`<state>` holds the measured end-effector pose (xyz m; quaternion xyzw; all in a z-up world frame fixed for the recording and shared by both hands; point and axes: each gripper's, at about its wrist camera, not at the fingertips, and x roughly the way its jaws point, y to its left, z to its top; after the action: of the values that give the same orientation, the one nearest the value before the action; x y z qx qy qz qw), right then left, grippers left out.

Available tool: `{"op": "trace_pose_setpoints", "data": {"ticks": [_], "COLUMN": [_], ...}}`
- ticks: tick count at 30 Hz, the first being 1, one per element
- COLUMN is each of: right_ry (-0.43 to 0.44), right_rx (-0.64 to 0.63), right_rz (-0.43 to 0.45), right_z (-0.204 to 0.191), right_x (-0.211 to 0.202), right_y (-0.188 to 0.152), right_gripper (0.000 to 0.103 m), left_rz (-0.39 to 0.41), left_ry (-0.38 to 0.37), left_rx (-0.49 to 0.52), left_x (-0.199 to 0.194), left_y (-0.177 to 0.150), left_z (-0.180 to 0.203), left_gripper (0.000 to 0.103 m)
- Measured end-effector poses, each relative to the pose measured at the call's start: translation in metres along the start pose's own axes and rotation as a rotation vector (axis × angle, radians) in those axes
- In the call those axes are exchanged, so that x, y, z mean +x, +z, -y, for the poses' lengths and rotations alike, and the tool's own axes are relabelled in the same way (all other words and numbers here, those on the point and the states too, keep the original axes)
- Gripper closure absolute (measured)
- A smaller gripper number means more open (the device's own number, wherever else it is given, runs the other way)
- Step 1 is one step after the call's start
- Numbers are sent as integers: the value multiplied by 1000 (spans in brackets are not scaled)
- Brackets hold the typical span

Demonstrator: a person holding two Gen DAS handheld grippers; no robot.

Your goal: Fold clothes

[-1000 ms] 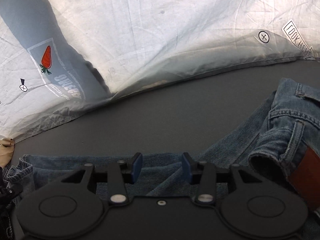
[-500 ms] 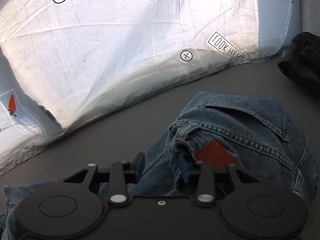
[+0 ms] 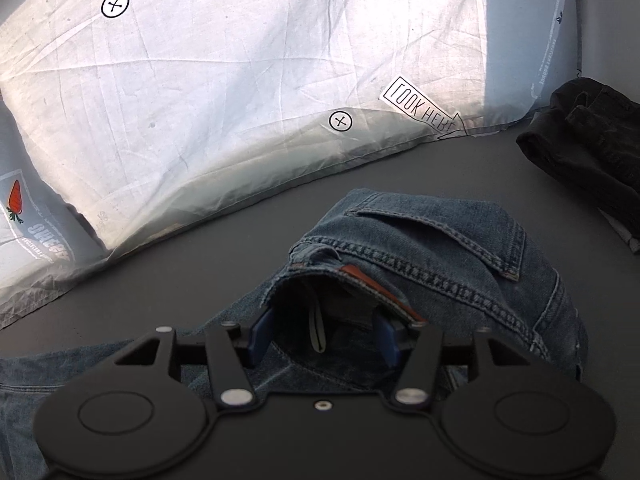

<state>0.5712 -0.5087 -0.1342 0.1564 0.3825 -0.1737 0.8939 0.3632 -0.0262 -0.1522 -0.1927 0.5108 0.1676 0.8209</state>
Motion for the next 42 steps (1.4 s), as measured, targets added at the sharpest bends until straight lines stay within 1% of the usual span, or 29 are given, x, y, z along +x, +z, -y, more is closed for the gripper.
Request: {"op": "trace_pose_setpoints", "data": {"ticks": [2,5,6,7,9,10,11,12,13,14,15,16,17,19,22,24,25,28,31,32,35,36,38,40,41,42], "right_ry": [17,110,121,129,105,81,41,31,27,23,85,103,110,89,67,0,-34,-98,-145,-171,-274,-304,-366,-393,-404,-420], "right_rx": [-4,48,50,51,36,25,9,23,41,59,120,159,194,140,83,51,53,124,226,255,377,411,434,452,462,463], "right_rz": [-8,-3,1,5,24,36,40,38,36,33,36,69,106,218,378,467,498,538,559,552,441,388,266,201,169,159], "right_z": [-2,0,-2,-3,-8,-9,-9,-5,-1,4,15,25,35,47,80,109,125,185,235,246,280,288,298,302,302,301], "right_x": [1,4,6,8,16,20,25,26,27,27,23,12,-1,-39,-111,-158,-178,-225,-251,-253,-241,-232,-212,-200,-196,-194], "right_y": [0,0,1,2,3,4,6,9,12,15,18,19,20,22,27,25,24,14,-7,-14,-45,-55,-71,-82,-86,-87], "right_gripper": [43,39,37,33,26,26,28,41,66,79,97,97,97,98,98,98,98,99,99,98,96,95,94,92,92,91], "left_rz": [-27,-55,-59,-63,-65,-64,-62,-61,-58,-55,-52,-47,-41,-28,4,39,59,133,217,238,270,257,219,179,169,166], "left_ry": [6,9,13,17,14,12,11,10,8,5,4,3,5,13,17,16,13,13,21,38,86,89,99,128,149,172], "left_rx": [-5,-31,-37,-41,-44,-42,-41,-44,-54,-71,-88,-107,-126,-156,-158,-162,-167,-213,-246,-242,-249,-272,-302,-299,-280,-249], "left_x": [10,19,20,21,24,25,26,28,29,30,31,31,31,28,20,10,5,-17,-39,-44,-48,-44,-33,-22,-18,-15], "left_y": [2,1,1,0,-1,-1,-1,-1,-1,-1,0,0,-1,-1,2,7,11,27,47,52,62,63,61,52,47,41], "left_z": [3,2,2,1,1,1,1,1,0,-1,-3,-4,-6,-10,-18,-26,-31,-49,-67,-71,-87,-94,-104,-107,-105,-102], "left_gripper": [96,92,88,88,87,87,87,87,87,88,88,89,93,98,100,100,100,100,100,100,100,99,98,94,94,94]}}
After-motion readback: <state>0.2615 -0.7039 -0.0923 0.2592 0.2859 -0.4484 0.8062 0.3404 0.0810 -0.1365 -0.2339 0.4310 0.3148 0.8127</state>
